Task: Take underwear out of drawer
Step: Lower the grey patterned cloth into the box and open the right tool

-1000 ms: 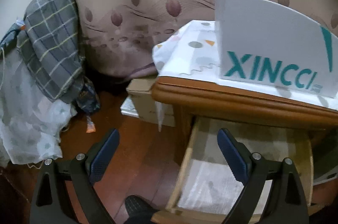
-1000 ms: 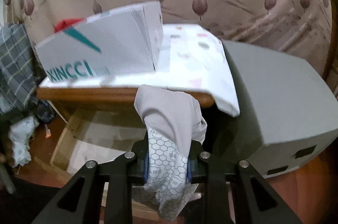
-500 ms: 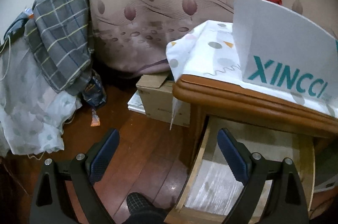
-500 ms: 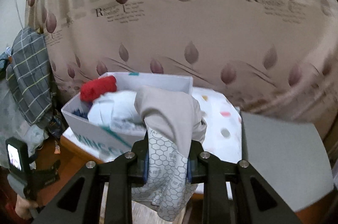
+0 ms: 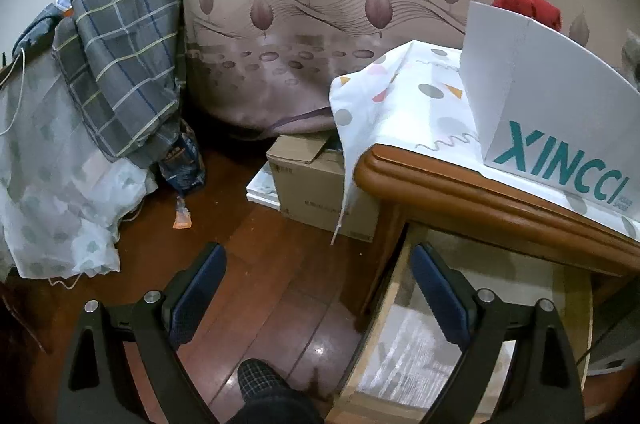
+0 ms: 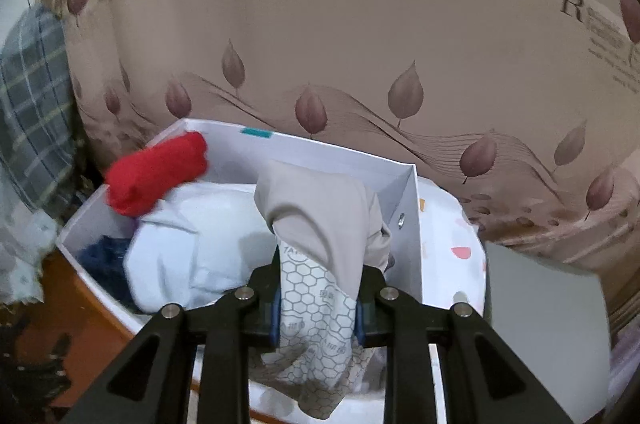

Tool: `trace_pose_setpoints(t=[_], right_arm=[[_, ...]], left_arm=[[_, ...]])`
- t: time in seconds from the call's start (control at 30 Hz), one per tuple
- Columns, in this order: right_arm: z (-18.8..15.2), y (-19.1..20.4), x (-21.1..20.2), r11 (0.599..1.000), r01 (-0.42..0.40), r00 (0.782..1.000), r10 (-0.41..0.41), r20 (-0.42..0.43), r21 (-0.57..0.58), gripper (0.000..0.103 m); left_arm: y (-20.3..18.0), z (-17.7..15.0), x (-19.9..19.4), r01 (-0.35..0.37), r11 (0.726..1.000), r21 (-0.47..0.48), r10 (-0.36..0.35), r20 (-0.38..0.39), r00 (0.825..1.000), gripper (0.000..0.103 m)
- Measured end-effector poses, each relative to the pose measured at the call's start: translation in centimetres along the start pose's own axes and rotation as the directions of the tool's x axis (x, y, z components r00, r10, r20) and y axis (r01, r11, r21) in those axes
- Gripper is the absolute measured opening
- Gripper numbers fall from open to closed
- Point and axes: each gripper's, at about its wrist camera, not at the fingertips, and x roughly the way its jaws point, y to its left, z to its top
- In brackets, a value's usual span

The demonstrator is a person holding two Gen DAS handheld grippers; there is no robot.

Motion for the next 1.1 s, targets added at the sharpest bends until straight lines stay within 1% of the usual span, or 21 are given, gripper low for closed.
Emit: trace_pose_setpoints(t=[0.07, 0.13, 0.2, 0.27, 0.4, 0.53, 0.57, 0.63, 0.7, 0.77, 0.93, 1.1], right_arm=[[0.1, 0.1, 1.3, 1.000, 0.011, 1.000, -0.012, -0.028, -0.021, 0.026], [0.0, 0.0, 1.9, 0.998, 0.042, 0.999, -0.043, -0.031, -0.038, 0.027], [0.0, 0.0, 2.5, 0.997, 0.061, 0.997, -0.063, -0.035, -0.049, 0.028], [0.1, -0.1, 3.1, 0.998, 0.057, 0.997, -0.058, -0.047, -0.032, 0.029], [0.1, 0.7, 4.2, 0.995, 0.076, 0.995, -0.079, -0.054, -0.063, 0.033], [0.3, 1.6, 4.5, 0.994, 0.075, 0.996, -0.079, -0.052, -0.082, 0.042], [0.4, 1.8, 4.4, 0.994, 0.075, 0.996, -0.079, -0.048, -0.081, 0.051], [0.4, 2.1, 4.5, 0.994, 0.079, 0.995, -0.083, -0.050, -0.081, 0.061], [0.4, 2.3, 4.4, 0.993, 0.091, 0.994, -0.095, -0.046, -0.073, 0.064], [0.3, 2.5, 4.3, 0.993, 0.091, 0.994, -0.094, -0.049, -0.071, 0.070], [0.1, 2.7, 4.1, 0.990, 0.121, 0.991, -0.125, -0.053, -0.078, 0.078], [0.2, 2.5, 3.0, 0.988, 0.136, 0.990, -0.138, -0.031, -0.075, 0.080]], left_arm=[[0.4, 0.0, 0.0, -0.008, 1.000, -0.006, 0.008, 0.003, 1.000, 0.093], [1.0, 0.0, 0.1, -0.021, 0.999, -0.025, 0.021, 0.004, 1.000, 0.093], [1.7, 0.1, 0.4, -0.025, 0.999, -0.048, 0.024, -0.015, 1.000, 0.093], [2.2, 0.0, 0.7, -0.041, 0.997, -0.067, 0.039, -0.034, 0.999, 0.093], [2.9, -0.1, 0.9, -0.060, 0.995, -0.083, 0.056, -0.043, 0.997, 0.093], [3.4, -0.1, 1.3, -0.059, 0.993, -0.100, 0.052, -0.065, 0.997, 0.093], [3.4, -0.1, 1.3, -0.056, 0.993, -0.102, 0.049, -0.066, 0.997, 0.093], [3.5, -0.1, 1.2, -0.057, 0.993, -0.102, 0.051, -0.065, 0.997, 0.093], [3.5, 0.0, 1.2, -0.059, 0.993, -0.103, 0.052, -0.066, 0.996, 0.093], [3.5, 0.0, 1.2, -0.054, 0.993, -0.103, 0.047, -0.068, 0.997, 0.093], [3.4, 0.0, 1.4, -0.055, 0.993, -0.100, 0.047, -0.079, 0.996, 0.093], [3.1, 0.0, 1.6, -0.054, 0.994, -0.097, 0.047, -0.076, 0.996, 0.093]])
